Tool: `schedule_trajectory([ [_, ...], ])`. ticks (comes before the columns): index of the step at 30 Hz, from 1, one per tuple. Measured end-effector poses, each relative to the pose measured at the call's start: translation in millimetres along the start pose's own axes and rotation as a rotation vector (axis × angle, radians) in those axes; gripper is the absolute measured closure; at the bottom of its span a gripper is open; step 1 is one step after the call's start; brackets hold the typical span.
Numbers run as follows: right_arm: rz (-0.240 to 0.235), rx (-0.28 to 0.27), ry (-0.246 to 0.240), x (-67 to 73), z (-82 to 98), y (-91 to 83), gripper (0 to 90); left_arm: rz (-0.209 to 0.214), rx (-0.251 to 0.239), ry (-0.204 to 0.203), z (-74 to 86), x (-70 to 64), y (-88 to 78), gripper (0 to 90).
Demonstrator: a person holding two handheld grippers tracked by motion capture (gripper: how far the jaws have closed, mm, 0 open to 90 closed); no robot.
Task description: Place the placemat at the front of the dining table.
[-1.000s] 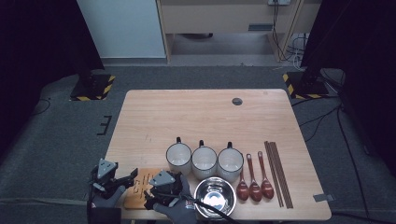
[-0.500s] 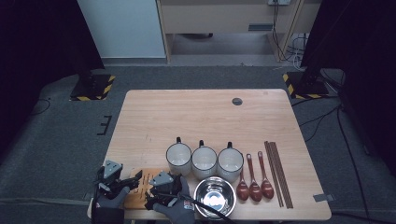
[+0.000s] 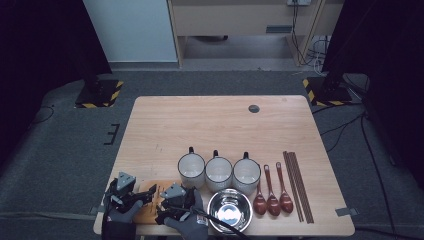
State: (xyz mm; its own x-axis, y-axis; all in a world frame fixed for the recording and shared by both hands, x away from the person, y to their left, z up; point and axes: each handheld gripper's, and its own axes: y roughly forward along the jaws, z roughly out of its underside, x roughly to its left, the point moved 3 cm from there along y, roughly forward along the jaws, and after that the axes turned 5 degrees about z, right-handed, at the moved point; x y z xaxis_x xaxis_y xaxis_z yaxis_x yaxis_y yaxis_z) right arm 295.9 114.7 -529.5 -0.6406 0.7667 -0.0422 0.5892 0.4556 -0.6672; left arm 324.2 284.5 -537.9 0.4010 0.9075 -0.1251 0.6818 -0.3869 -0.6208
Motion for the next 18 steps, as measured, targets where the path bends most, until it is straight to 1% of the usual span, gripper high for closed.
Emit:
schedule_trajectory([
  [3,0.002,0.005,0.004,0.5,0.7,1.1,5.5,0.001,0.005,0.003,0.7,-0.8,1.7,11.8],
  [5,0.009,0.021,0.016,0.8,2.7,4.4,5.5,0.002,0.011,0.006,1.4,-1.2,2.9,11.7],
  [12,0.017,0.05,0.019,2.1,6.6,9.2,5.9,0.004,0.026,0.01,4.1,-2.5,7.9,11.5],
  [16,0.023,0.053,0.022,1.6,7.1,10.7,6.2,0.004,0.031,0.01,4.7,-2.9,9.4,11.4],
  [18,0.027,0.053,0.024,1.3,7.0,11.0,6.4,0.003,0.038,0.016,5.3,-3.1,10.7,11.2],
])
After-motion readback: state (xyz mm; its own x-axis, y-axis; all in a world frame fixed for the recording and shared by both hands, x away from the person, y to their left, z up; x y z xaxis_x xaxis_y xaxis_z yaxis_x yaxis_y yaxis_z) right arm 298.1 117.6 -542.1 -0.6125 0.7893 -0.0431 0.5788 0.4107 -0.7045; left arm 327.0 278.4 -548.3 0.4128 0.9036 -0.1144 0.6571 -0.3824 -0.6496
